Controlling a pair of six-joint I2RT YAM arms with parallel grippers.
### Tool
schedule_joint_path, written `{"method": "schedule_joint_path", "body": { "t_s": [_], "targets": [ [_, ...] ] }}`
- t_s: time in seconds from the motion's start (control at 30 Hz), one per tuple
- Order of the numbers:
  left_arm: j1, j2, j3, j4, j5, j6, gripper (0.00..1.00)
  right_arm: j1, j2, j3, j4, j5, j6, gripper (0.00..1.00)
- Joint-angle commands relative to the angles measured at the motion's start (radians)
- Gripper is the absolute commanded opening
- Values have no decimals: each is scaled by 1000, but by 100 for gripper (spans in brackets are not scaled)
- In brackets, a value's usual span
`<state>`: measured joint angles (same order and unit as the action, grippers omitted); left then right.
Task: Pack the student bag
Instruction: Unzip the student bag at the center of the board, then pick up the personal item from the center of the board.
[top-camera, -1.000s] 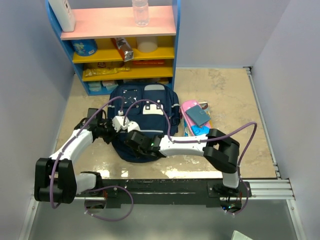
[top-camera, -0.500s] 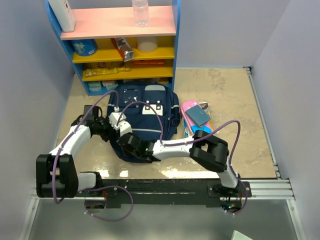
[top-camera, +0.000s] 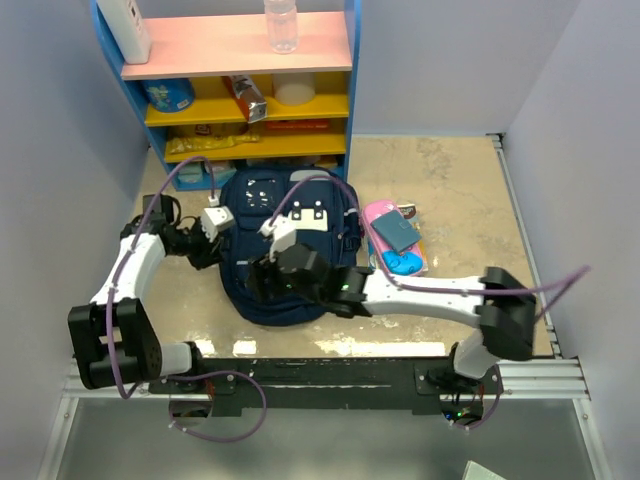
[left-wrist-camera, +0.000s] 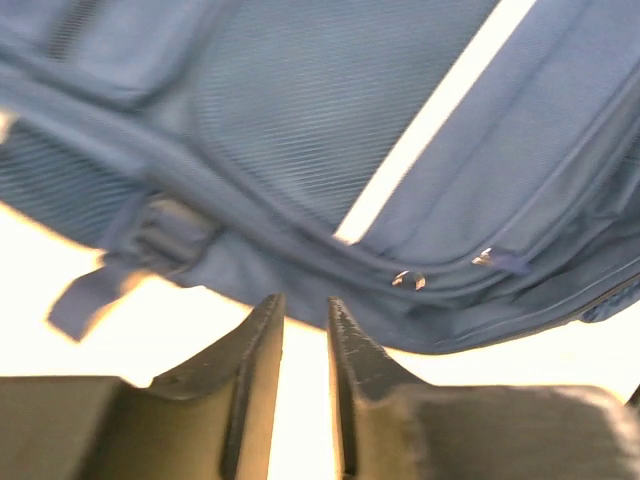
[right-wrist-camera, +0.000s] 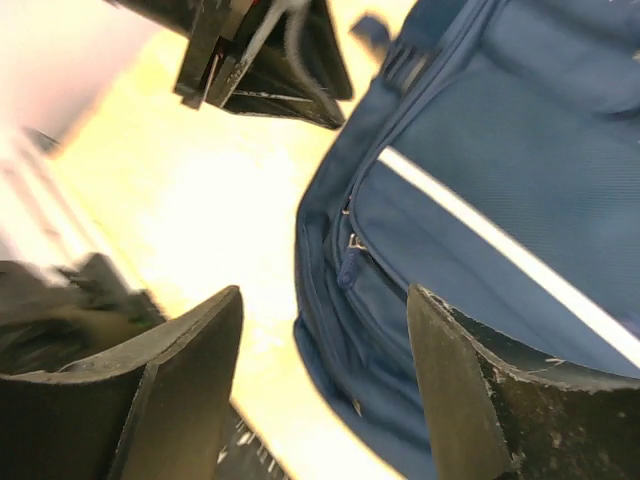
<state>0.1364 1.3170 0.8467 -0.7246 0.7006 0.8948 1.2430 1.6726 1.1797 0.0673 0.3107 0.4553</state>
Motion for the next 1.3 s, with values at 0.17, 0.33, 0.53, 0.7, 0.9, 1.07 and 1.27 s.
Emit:
{"method": "schedule_joint_path", "body": {
  "t_s": [0.17, 0.33, 0.53, 0.7, 0.9, 1.07, 1.27],
  "targets": [
    [19, -24, 241, -245, 97, 130, 40, -316, -520, -175, -277, 1, 98, 76],
    [-208, -39, 298, -36, 39, -100, 41, -667, -599, -215, -374, -114, 123, 80],
    [-379, 45, 337, 100, 8, -263, 40, -884, -584, -291, -341, -214, 180, 84],
    [-382, 45, 264, 135, -13, -249, 40, -938, -603, -388, -296, -277, 223, 91],
    [-403, -19, 184, 148, -58, -237, 40, -964, -668, -471, -288, -292, 255, 93],
    [-451, -50, 146, 137, -101, -234, 41, -964, -669, -503, -276, -282, 279, 93],
    [-460, -71, 123, 140, -107, -243, 41, -965, -656, -543, -182, -279, 319, 91]
  ]
}}
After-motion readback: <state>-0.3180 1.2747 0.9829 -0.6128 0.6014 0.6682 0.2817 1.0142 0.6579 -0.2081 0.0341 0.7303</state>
